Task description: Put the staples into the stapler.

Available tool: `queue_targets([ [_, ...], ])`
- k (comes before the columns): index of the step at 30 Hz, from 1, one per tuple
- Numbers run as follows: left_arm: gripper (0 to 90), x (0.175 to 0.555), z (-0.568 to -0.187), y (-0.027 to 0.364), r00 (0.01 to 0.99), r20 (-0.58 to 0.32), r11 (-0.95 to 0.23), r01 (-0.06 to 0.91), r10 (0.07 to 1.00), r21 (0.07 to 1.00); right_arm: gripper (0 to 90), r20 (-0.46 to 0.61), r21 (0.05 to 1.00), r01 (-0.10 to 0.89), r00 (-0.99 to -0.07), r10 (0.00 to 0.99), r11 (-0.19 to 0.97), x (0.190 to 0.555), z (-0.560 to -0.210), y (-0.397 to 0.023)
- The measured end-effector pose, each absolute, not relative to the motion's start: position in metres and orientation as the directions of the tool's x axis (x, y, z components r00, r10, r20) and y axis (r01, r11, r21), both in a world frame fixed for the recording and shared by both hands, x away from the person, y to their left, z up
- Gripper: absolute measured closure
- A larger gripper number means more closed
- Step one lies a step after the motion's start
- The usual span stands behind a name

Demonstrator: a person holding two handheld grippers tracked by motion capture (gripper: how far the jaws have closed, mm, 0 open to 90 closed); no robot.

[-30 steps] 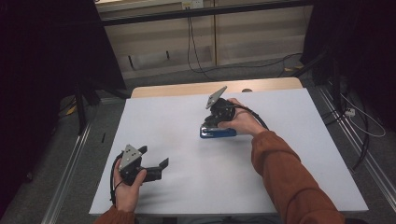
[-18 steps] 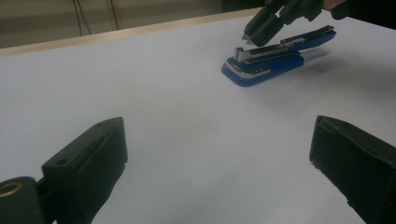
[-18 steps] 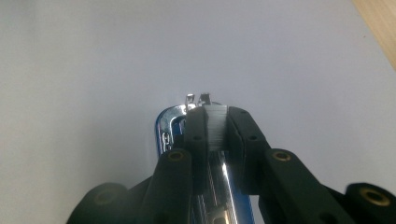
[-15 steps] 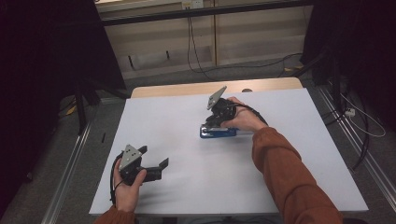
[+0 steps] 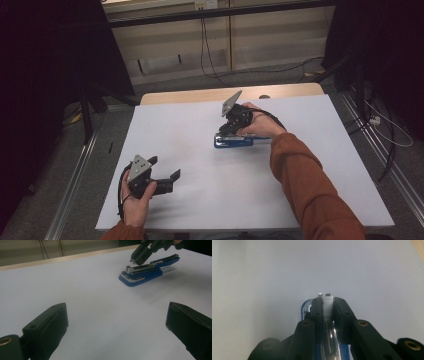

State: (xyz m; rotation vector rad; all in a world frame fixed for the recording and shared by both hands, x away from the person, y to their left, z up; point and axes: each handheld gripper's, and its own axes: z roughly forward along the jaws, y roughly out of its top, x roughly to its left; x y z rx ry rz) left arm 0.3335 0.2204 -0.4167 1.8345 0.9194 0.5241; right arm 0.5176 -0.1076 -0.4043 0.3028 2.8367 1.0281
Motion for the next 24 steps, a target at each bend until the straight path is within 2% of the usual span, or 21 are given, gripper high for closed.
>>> queue_targets([
  [24, 4.4, 0.3332, -0.4165, 0.2206, 0.623, -0.044, -0.237, 0.36, 0.781, 0.902, 79.3, -0.036, 0.609, 0.13, -0.981, 0.192, 0.783, 0.5221, -0.409, -0.1039],
])
